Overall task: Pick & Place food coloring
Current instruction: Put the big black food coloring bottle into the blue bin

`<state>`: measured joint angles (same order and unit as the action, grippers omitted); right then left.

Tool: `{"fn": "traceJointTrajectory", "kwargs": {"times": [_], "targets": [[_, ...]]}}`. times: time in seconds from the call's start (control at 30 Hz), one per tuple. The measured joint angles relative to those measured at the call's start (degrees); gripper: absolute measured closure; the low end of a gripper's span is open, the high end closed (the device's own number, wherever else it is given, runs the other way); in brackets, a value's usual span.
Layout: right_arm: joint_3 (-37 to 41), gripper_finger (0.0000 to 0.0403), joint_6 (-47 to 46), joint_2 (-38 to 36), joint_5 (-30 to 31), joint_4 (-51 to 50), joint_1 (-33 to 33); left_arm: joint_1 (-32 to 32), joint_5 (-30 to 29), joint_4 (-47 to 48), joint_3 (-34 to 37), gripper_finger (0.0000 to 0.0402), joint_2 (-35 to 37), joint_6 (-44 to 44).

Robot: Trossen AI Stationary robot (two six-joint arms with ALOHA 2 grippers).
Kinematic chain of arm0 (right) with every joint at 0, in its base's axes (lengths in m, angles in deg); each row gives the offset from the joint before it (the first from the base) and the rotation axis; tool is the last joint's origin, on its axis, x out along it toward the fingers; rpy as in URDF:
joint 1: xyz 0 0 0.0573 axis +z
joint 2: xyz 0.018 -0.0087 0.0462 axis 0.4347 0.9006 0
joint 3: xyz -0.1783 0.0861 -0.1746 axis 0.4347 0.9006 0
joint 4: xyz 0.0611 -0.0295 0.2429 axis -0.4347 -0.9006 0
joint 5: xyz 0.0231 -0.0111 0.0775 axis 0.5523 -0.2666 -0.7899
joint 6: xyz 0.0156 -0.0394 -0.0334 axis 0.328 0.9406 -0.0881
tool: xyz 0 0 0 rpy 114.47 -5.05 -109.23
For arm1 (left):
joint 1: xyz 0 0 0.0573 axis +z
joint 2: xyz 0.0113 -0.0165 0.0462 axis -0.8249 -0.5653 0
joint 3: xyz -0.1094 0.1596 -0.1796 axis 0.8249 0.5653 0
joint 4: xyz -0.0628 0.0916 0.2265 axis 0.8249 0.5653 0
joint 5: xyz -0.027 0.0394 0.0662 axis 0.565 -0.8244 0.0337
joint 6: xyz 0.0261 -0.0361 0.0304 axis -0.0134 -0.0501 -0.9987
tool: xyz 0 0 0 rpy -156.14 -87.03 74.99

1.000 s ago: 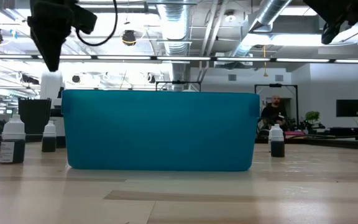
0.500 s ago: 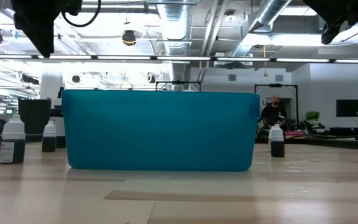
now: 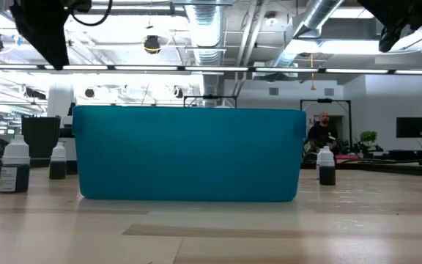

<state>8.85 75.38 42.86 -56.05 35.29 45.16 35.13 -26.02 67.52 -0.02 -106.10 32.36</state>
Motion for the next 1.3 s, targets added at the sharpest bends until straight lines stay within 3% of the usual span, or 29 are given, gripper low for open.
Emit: {"fn": "traceJointTrajectory", "kwargs": {"times": [0.17,0.4,0.73,1.3], "targets": [[0.0,0.0344,0.02,0.0,-0.02,-0.02,0.0,-5.35,-1.41,-0.85,5.09,0.0088,-0.02,7.51],[0.0,0.0344,0.02,0.0,-0.02,0.0,0.02,-10.97,-7.82,-1.14,5.43,0.0088,0.0,13.0],[0.0,0.0344,0.0,0.0,-0.04,-0.02,0.0,-11.17,-12.24,-1.28,5.56,0.0088,-0.55,12.74],[0.0,0.0344,0.0,0.0,-0.11,-0.24,0.0,-11.19,-17.75,-12.62,17.41,0.0088,-0.53,15.08]]}}
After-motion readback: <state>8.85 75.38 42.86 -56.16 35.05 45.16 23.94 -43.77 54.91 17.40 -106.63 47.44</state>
